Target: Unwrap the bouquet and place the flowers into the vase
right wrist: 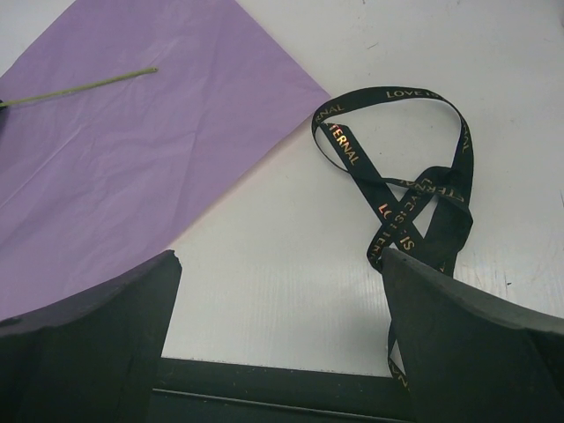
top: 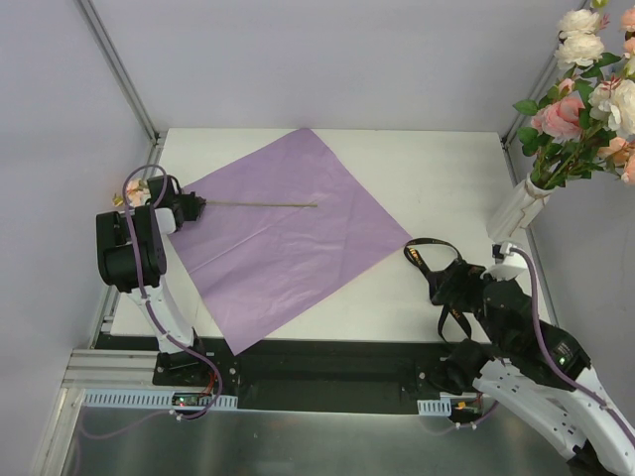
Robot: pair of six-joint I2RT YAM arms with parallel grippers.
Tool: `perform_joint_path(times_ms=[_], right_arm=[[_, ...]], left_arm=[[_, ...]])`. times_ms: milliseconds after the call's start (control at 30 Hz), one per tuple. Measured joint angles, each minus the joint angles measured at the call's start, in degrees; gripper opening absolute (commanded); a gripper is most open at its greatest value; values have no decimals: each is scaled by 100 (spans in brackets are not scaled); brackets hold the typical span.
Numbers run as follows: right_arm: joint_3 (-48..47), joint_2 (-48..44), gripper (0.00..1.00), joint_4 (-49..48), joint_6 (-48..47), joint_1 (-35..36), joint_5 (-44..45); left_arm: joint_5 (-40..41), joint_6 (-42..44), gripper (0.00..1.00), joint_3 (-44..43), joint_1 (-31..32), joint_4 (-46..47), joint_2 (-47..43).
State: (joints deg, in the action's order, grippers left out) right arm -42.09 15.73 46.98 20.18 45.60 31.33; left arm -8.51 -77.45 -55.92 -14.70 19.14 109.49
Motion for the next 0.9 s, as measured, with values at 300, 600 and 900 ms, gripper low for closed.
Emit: perform_joint_path(times_ms=[300,600,900], right_arm=[[0,160,99,-4,33,0,39],[-186,671,99,-57,-42,0,138],[-772,1768,97,-518,-835,0,-841]], left_arm=[[-293,203,0,70,48,116,-938],[-800,1598,0,201,1486,289,-3220],[-2479,4229,0,-625,3493,-557,-3163]])
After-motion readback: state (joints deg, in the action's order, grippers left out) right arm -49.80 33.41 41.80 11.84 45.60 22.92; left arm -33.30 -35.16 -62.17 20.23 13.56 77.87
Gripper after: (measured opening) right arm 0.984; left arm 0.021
